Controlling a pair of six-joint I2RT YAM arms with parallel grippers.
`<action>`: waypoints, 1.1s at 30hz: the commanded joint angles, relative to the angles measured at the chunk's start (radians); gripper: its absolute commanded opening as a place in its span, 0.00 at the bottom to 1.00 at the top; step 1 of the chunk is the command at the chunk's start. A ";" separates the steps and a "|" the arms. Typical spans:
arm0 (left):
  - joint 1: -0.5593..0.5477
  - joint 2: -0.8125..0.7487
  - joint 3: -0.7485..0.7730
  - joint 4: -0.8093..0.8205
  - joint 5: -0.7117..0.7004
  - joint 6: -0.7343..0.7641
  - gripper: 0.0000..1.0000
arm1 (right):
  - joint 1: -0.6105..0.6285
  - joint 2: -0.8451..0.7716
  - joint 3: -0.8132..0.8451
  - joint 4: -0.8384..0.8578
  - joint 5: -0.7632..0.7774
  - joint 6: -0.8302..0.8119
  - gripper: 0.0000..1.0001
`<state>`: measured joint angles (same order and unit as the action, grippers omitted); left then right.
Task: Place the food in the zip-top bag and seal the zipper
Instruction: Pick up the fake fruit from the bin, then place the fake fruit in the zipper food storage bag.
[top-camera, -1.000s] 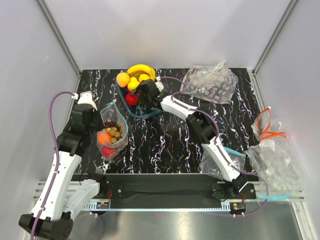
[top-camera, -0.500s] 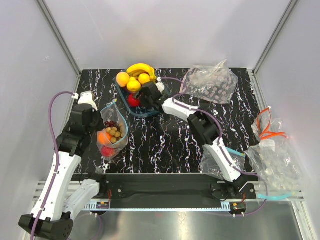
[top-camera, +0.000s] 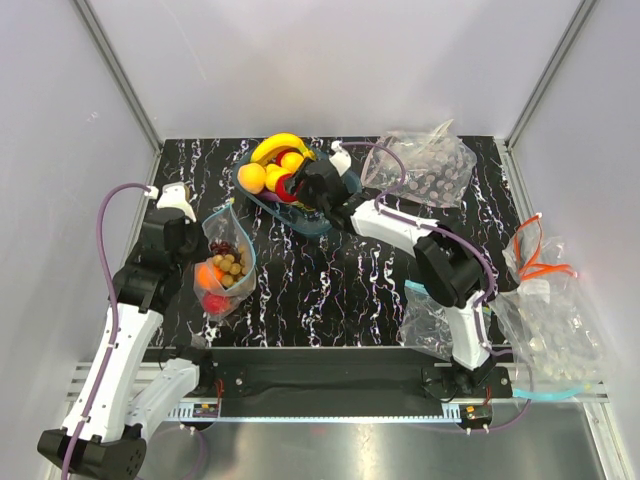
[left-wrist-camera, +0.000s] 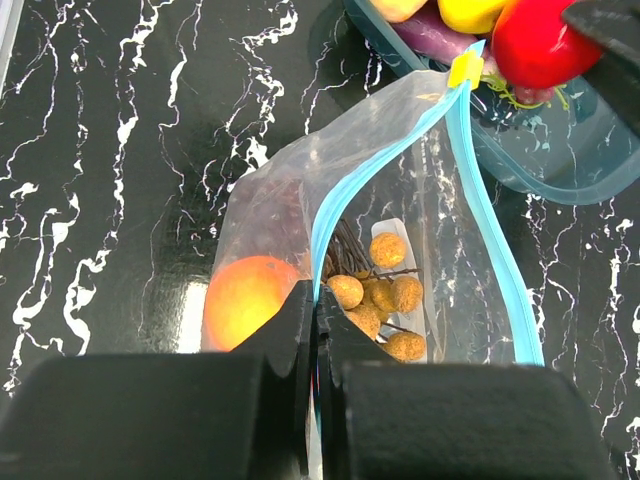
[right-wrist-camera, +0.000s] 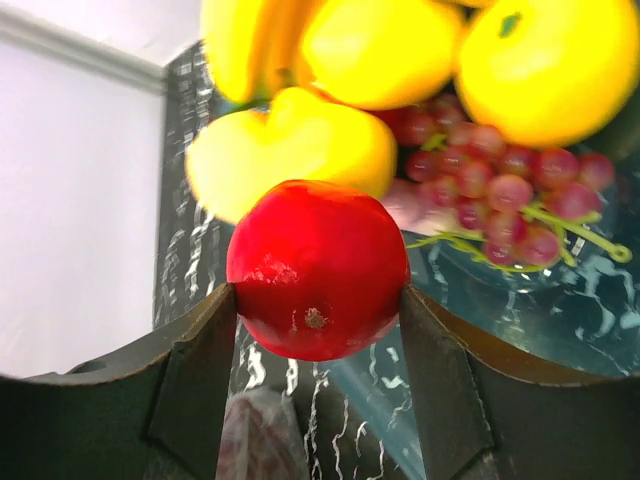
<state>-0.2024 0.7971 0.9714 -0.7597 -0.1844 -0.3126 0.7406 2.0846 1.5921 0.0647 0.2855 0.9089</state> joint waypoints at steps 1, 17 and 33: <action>0.006 -0.013 -0.003 0.062 0.039 0.015 0.00 | -0.003 -0.086 -0.024 0.104 -0.069 -0.125 0.50; 0.004 -0.002 0.015 0.071 0.062 0.021 0.00 | 0.187 -0.460 -0.262 0.115 -0.236 -0.530 0.45; 0.004 -0.036 0.004 0.068 0.039 0.015 0.00 | 0.350 -0.390 -0.177 0.066 -0.282 -0.622 0.51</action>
<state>-0.2016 0.7826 0.9710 -0.7467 -0.1383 -0.3054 1.0767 1.6405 1.3277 0.1463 0.0158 0.3237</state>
